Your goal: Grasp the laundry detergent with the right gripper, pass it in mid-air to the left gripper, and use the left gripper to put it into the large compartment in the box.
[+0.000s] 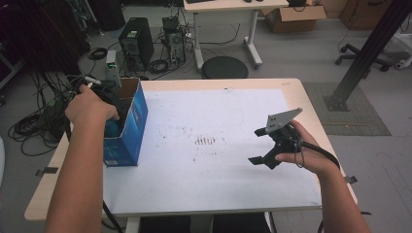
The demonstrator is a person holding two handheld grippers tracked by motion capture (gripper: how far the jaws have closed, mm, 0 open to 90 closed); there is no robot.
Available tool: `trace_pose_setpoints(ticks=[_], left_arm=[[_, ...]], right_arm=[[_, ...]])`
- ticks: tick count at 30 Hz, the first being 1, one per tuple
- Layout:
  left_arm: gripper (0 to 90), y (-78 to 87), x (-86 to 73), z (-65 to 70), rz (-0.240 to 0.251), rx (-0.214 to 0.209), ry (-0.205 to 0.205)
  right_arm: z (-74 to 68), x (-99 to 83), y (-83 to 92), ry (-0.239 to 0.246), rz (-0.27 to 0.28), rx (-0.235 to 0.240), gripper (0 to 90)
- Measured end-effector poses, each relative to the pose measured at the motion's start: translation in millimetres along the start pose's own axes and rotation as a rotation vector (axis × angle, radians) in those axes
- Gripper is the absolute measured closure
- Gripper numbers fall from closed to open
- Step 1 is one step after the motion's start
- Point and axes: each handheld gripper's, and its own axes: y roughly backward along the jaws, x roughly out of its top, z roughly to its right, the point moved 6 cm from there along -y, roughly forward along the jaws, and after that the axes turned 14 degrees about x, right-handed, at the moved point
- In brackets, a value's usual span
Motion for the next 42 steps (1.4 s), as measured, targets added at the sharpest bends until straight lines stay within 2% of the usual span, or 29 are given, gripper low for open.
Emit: trace_pose_setpoints(ticks=[5,14,22,40,42], left_arm=[[38.7,-4.1,0.2,1.7,0.005,-0.012,0.003],[38.6,-13.0,-0.4,3.5,0.004,-0.008,0.005],[38.6,-15.0,-0.5,3.2,0.027,-0.013,0.017],[38.1,-14.5,-3.3,2.8,0.032,-0.014,0.032],[38.0,-14.2,-3.8,2.8,0.035,-0.015,0.023]], right_arm=[[0.3,-0.3,-0.2,-0.001,0.003,0.001,2.0],[0.7,-0.4,-1.8,-0.001,0.002,0.0,2.0],[-0.1,-1.6,-2.4,-0.003,0.002,0.001,2.0],[-4.2,-2.0,0.5,-0.003,-0.003,0.001,2.0],[-4.6,-1.8,0.8,-0.001,-0.002,0.001,2.0]])
